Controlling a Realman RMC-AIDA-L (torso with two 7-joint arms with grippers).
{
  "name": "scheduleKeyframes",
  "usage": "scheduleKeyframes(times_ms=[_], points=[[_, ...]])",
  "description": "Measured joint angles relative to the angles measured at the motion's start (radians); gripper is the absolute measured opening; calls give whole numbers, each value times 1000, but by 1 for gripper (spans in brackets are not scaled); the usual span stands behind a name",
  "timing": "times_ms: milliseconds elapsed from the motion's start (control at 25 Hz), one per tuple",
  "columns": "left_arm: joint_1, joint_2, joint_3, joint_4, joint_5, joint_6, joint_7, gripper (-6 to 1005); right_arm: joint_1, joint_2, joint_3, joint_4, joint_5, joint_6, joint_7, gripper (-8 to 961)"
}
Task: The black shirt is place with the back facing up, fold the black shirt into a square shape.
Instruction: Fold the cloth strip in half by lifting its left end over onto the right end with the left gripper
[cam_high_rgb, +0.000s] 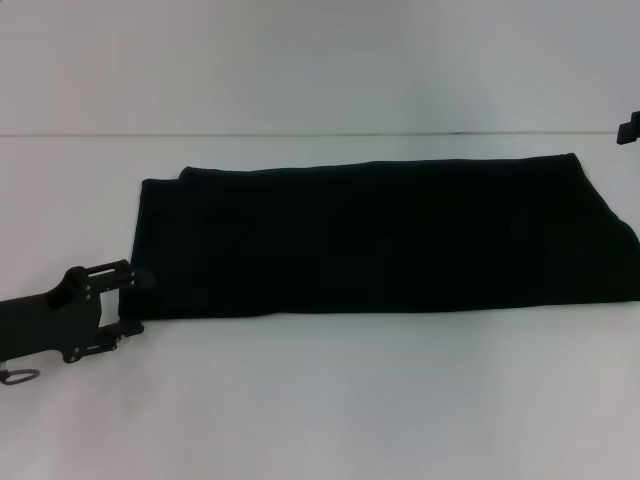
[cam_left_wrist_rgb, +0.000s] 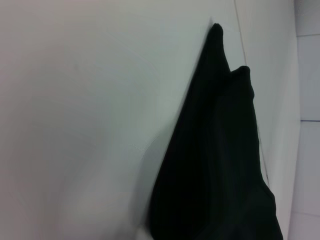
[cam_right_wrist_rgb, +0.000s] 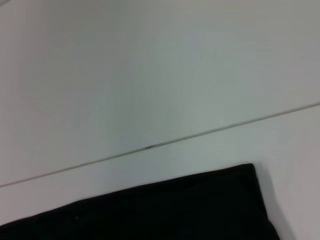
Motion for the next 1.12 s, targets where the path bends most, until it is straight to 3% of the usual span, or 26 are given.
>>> scheduleKeyframes(times_ms=[600,920,1120], points=[[-12,-3,15,-58,-1,-124,-16,715,7,1,0,-9,0,1,0,673],[-75,-5,16,-113,-4,-186,-8,701,7,1,0,-9,0,2,0,673],[-109,-24,13,-122,-19,-219,17,692,7,1,3,-9,1,0,0,673]])
